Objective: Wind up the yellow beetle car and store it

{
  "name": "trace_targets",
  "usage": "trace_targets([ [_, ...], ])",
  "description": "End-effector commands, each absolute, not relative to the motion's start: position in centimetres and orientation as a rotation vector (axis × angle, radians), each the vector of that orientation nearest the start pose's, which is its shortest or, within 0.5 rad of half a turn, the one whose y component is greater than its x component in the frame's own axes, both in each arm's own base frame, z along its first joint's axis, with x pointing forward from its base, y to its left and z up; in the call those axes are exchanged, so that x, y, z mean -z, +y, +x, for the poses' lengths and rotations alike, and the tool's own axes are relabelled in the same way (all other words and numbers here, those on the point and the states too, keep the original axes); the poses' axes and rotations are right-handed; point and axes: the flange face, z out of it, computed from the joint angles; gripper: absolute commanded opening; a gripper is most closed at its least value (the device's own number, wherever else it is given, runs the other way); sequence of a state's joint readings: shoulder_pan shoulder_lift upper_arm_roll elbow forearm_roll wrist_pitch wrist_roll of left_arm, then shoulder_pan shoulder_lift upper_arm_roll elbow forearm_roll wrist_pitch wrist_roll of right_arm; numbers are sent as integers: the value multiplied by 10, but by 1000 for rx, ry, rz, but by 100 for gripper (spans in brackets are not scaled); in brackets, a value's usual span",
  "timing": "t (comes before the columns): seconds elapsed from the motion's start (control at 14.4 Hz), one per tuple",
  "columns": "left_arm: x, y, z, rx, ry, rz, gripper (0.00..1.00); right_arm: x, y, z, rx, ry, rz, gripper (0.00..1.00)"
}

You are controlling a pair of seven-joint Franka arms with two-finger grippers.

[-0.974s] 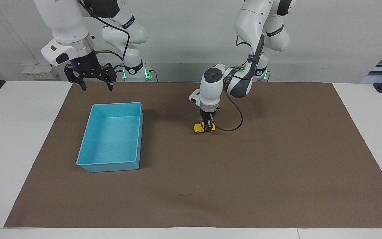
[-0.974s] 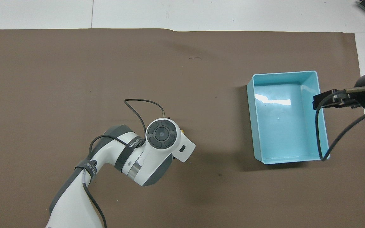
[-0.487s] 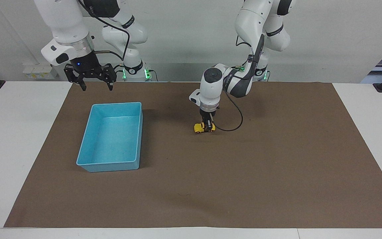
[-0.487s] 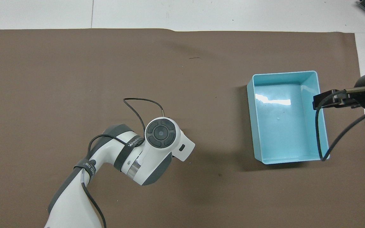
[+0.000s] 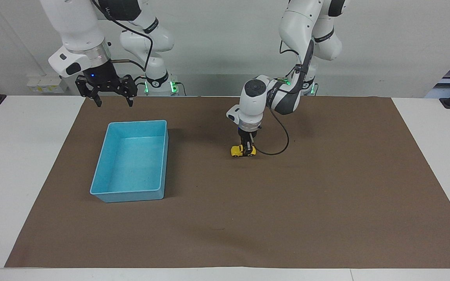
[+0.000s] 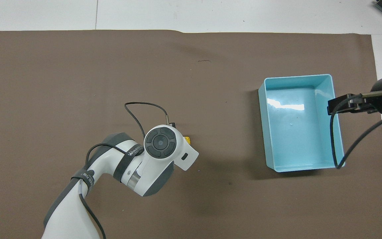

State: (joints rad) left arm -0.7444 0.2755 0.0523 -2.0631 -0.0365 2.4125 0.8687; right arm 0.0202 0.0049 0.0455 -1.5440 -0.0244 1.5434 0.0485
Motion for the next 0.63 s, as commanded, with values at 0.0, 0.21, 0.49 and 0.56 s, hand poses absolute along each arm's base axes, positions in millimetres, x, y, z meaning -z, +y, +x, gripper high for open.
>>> trace_targets([
  [0.0,-290,-349,462,136,2219,-2210,0,-635,32,549,-1,-11,-3162,100],
  [0.21,-294,-324,467,126,2223,-2206,0,-636,32,549,2,-11,-3162,100],
  [0.49,-287,-294,471,93,2241,-2193,0,-636,32,549,2,-11,-3162,100],
  [0.56,-287,-284,474,89,2239,-2195,0,-636,32,549,2,-11,-3162,100],
])
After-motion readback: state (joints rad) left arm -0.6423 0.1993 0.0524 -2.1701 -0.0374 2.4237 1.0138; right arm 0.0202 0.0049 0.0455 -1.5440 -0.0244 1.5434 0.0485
